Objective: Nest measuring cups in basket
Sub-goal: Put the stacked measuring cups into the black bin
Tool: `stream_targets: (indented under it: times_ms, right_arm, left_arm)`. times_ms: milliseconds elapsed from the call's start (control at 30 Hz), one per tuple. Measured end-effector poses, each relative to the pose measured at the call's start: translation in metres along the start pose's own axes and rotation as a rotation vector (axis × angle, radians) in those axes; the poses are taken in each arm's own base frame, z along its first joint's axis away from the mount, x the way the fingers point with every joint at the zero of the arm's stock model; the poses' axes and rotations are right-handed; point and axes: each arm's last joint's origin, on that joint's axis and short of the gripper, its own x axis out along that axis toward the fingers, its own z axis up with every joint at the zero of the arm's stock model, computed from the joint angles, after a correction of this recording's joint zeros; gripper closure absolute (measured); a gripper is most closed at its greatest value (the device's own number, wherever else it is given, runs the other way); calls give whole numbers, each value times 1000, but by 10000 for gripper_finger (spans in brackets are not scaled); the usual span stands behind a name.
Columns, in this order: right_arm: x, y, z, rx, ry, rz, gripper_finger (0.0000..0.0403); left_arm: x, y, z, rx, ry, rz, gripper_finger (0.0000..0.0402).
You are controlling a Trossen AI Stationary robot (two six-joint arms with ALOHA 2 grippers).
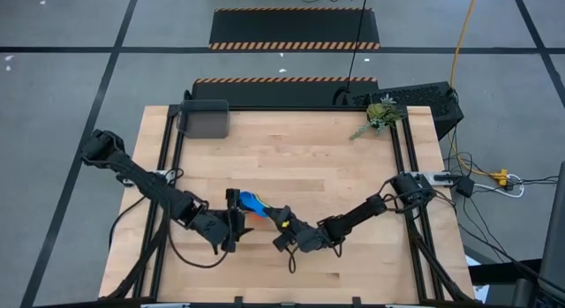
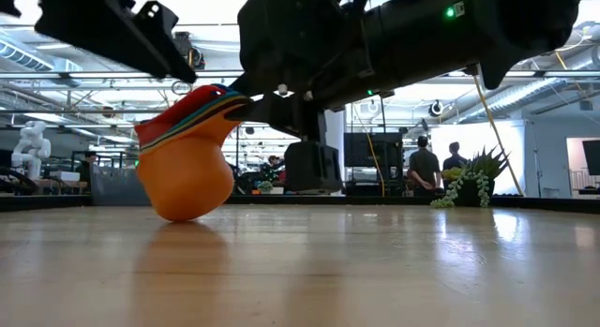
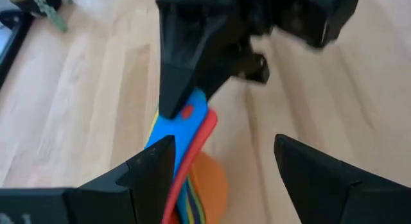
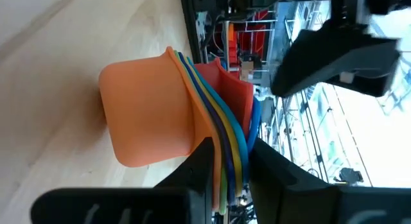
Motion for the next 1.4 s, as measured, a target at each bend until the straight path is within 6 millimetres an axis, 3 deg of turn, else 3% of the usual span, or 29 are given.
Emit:
stream_targets:
  times_ms: [167,367,500,633,833,1133,1400]
  right_arm:
    - [1,0,-1,-7,2,0,351]
    - [6,-1,-4,-80,14,0,351]
    - [13,-3,-11,-85,39,-2,351]
    - [19,-4,-15,-43,55,-4,351]
    - [18,-4,-15,-3,53,-4,351]
    - [13,-2,-11,-13,40,4,351]
    - [12,-1,-10,-15,37,6,351]
  left_arm:
    - [-6,15,-7,-9,40,15,162]
    - [-33,31,-19,-91,-60,-20,221]
    - [-40,38,-39,-144,-109,-29,252]
    - [-35,39,-64,-184,-153,-5,268]
    - [-27,39,-87,-211,-158,66,270]
    - [-26,48,-75,-187,-152,36,250]
    - [-7,62,-85,-160,0,28,203]
